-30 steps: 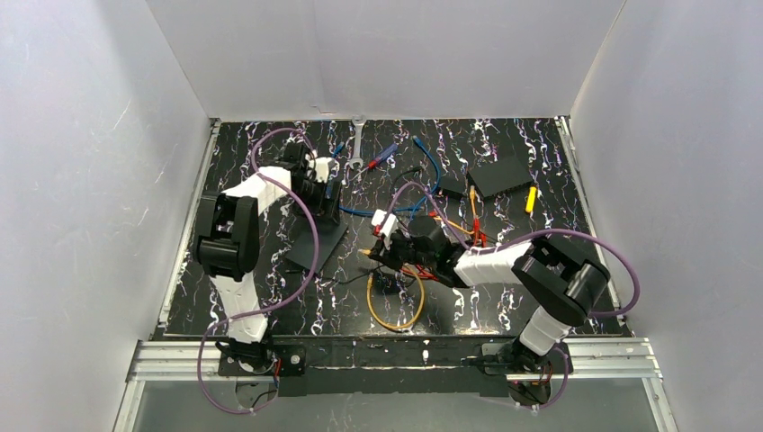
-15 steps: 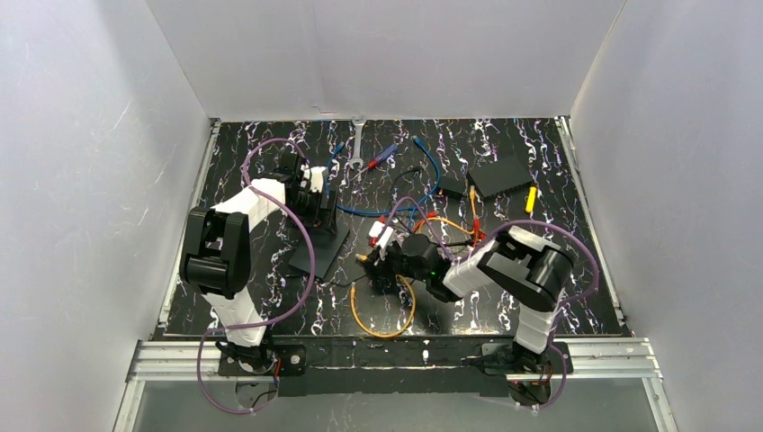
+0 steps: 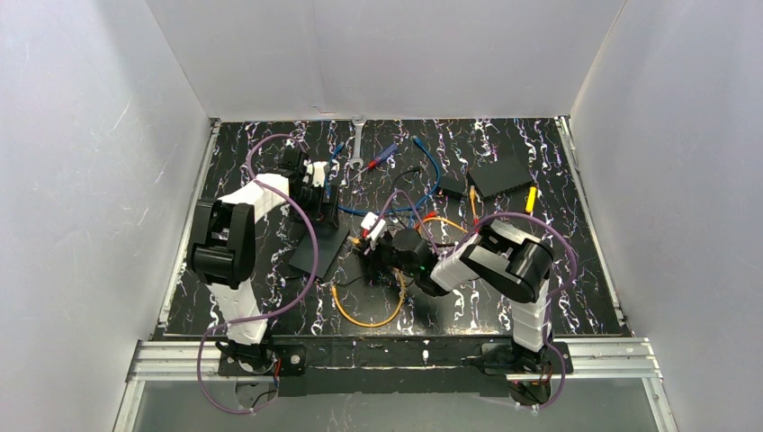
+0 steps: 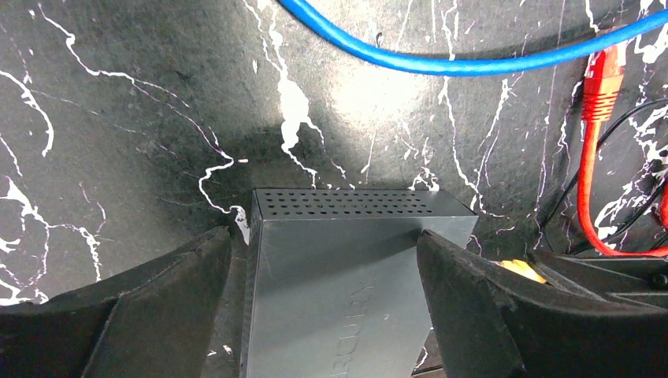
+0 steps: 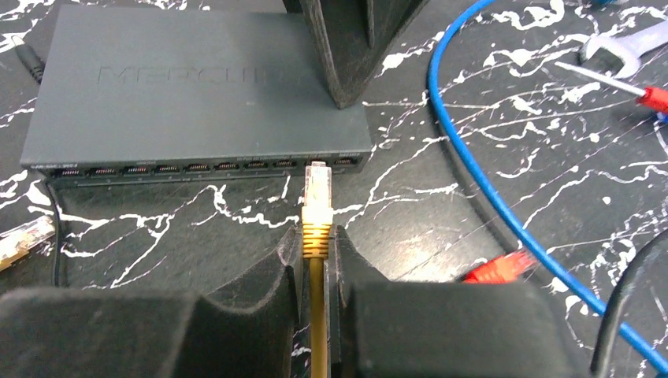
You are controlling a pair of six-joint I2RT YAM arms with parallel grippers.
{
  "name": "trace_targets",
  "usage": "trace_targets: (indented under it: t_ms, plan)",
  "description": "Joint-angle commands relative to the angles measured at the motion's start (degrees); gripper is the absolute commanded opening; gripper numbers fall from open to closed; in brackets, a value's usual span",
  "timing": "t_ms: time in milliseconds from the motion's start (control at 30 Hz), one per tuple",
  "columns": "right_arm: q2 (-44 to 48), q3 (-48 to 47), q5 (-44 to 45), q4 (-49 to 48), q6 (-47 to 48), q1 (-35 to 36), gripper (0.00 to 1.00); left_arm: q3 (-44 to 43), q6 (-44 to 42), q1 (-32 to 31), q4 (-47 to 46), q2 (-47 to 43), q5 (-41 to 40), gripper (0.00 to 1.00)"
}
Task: Insert the plug into the switch port
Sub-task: Insert the connector into the switch port.
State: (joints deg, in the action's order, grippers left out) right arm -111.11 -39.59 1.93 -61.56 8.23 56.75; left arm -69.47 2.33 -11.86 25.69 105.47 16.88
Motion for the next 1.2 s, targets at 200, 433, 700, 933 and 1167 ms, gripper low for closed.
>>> trace_targets:
  t_ms: [200, 433, 700, 933, 1167]
  plan:
    - [-4.0, -2.2, 2.2, -6.0, 2.6, -1.1, 0.01, -2.5, 0.3, -0.1, 2.3, 1.9, -0.1, 0.85]
    - [-6.0, -3.0, 0.9, -7.4, 2.0, -2.0, 0.01, -3.2, 0.5, -0.1, 3.1, 2.9, 0.0, 0.85]
    - [-7.5, -5.1, -1.5, -7.8, 1.8, -2.8, 0.01, -3.7, 0.6, -0.2, 3.8, 3.6, -0.1, 0.84]
    - [-8.6, -6.5, -1.5, -8.2, 1.4, -2.8, 0.01, -3.9, 0.4, -0.5, 4.1, 3.7, 0.3, 0.84]
    - [-8.7, -6.8, -4.7, -8.3, 1.7, -2.9, 0.01, -4.2, 0.3, -1.0, 4.5, 4.0, 0.4, 0.84]
